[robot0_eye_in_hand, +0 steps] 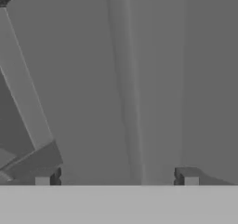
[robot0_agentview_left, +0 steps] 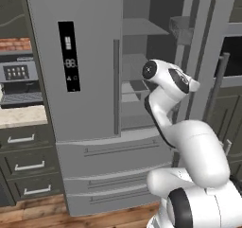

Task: Take the lemon wedge from the fridge and place it on the plate with fish on the dining counter.

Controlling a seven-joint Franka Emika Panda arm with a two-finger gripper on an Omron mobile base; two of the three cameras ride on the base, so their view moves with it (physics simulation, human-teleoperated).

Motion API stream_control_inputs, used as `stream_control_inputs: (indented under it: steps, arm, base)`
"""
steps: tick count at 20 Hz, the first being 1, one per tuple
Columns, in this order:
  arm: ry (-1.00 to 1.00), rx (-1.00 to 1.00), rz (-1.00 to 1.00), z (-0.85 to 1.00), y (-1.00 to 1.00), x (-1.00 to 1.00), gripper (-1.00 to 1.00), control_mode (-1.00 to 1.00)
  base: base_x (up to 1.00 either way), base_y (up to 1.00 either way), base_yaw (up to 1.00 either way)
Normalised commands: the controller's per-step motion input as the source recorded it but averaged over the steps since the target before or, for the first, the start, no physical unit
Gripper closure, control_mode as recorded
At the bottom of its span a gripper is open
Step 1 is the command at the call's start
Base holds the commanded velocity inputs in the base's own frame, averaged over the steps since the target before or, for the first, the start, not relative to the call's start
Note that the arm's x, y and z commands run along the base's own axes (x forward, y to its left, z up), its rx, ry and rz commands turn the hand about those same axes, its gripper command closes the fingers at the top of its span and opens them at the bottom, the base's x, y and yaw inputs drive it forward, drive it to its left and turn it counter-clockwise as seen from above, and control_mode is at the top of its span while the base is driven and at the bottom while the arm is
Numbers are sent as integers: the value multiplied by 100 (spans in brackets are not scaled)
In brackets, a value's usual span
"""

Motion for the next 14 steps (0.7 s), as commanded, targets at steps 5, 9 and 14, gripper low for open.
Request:
stream_control_inputs:
  steps: [5,9,14]
  arm:
    - [0,0,-20,-21,-100,-13,-100,-100]
    - [-7,1,-11,9,-65,-48,-100,-100]
    - [-15,-8,4,40,81,-76,-100,-100]
  base:
    - [0,0,0]
    - [0,0,0]
    - [0,0,0]
